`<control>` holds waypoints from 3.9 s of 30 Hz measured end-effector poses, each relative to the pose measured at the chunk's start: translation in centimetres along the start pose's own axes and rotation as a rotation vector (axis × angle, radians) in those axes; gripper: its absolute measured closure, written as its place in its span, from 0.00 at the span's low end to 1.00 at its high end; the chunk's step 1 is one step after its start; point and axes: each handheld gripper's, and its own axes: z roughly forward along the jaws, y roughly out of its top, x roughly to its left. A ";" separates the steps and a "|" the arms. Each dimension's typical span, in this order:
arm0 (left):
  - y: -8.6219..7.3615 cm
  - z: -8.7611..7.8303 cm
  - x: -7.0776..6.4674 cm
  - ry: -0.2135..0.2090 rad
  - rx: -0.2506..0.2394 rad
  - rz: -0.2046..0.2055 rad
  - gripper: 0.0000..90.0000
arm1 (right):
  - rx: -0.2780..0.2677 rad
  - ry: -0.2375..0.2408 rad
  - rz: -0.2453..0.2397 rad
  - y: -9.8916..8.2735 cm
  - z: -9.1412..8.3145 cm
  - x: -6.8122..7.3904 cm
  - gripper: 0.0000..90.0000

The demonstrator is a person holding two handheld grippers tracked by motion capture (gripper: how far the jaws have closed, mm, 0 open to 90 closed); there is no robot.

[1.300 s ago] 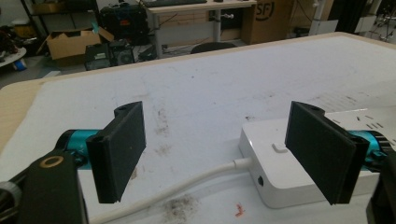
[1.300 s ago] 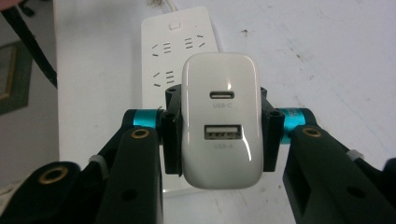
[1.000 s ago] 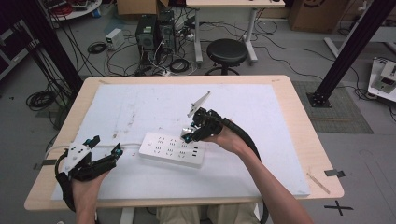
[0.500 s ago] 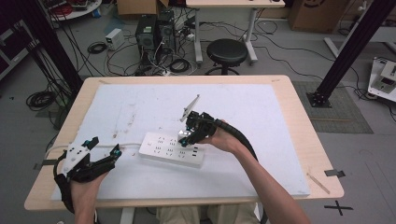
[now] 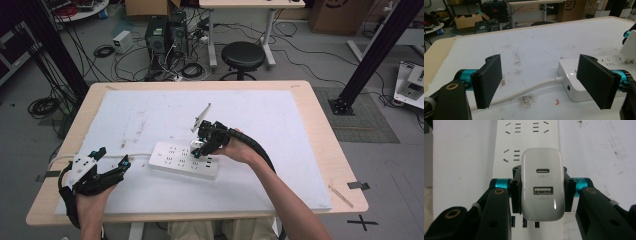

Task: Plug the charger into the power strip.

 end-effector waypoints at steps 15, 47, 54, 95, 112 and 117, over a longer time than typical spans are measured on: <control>-0.4 0.1 0.0 -0.003 0.007 -0.002 0.23 | 0.000 -0.017 -0.033 0.1 0.6 0.4 0.70; -0.5 0.2 -0.7 -0.018 0.015 0.005 0.24 | -0.138 0.002 0.019 -2.1 1.6 0.0 0.71; -0.6 -0.4 -0.4 -0.011 0.011 -0.005 0.24 | -0.144 0.033 0.014 -2.2 1.7 -0.5 0.71; -0.3 -0.6 -0.4 -0.016 0.005 0.001 0.24 | -0.193 0.003 -0.011 -2.7 2.4 0.1 0.71; -0.5 -1.1 -0.2 -0.007 0.003 -0.009 0.24 | -0.204 -0.038 -0.027 -2.9 2.4 0.7 0.71; -0.5 -1.2 -0.2 -0.008 -0.001 -0.008 0.24 | -0.204 -0.032 -0.024 -2.8 2.5 0.6 0.70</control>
